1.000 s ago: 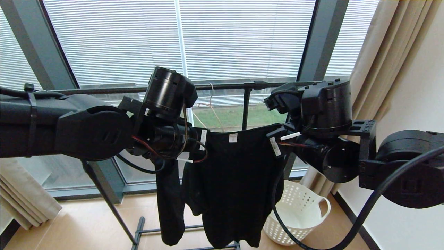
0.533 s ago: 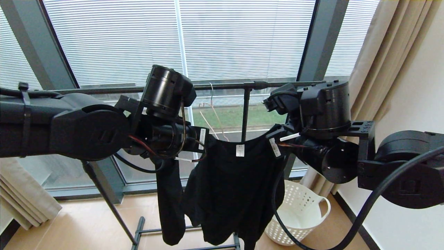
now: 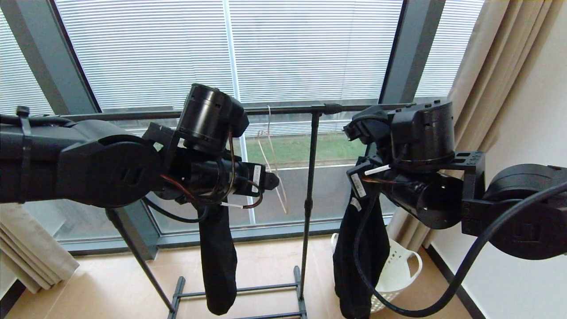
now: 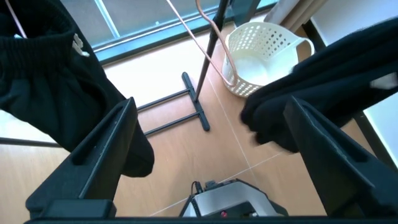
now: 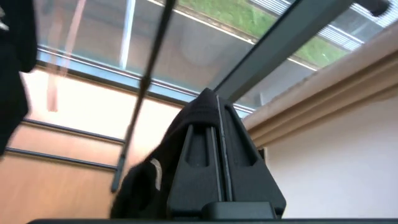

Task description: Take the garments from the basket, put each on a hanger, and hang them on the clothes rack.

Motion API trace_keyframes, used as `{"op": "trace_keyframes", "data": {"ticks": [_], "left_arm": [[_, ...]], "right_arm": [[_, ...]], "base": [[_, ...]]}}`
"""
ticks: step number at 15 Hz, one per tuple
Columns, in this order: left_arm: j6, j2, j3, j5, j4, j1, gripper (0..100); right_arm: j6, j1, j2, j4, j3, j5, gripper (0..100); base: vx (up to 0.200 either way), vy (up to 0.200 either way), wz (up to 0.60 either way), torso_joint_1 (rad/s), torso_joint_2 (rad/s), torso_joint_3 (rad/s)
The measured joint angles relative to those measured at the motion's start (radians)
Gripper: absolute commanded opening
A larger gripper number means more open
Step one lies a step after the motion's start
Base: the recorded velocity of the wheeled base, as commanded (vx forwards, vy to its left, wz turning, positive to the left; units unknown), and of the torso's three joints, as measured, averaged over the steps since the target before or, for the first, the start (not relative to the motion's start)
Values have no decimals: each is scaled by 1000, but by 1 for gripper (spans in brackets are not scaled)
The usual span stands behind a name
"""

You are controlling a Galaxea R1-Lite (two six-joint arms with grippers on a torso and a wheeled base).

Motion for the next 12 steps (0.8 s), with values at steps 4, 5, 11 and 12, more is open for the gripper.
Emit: {"op": "trace_keyframes", "data": {"ticks": [4,5,11,12], "left_arm": [[0,16,-20,1,0,5,100],[0,28,-32,3,-1,7,100],[0,146,-152,20,-7,23,100],[0,172,-175,32,-8,28,100]], "right_arm": [[-36,-19,-17,-1,26,1,0],[-40,-20,-18,-3,29,1,0],[-46,-23,-14,-3,34,1,0],[-47,-23,-14,-3,34,1,0]], "base": [[0,0,0,0,0,0],[0,0,0,0,0,0],[0,0,0,0,0,0],[0,0,0,0,0,0]]}}
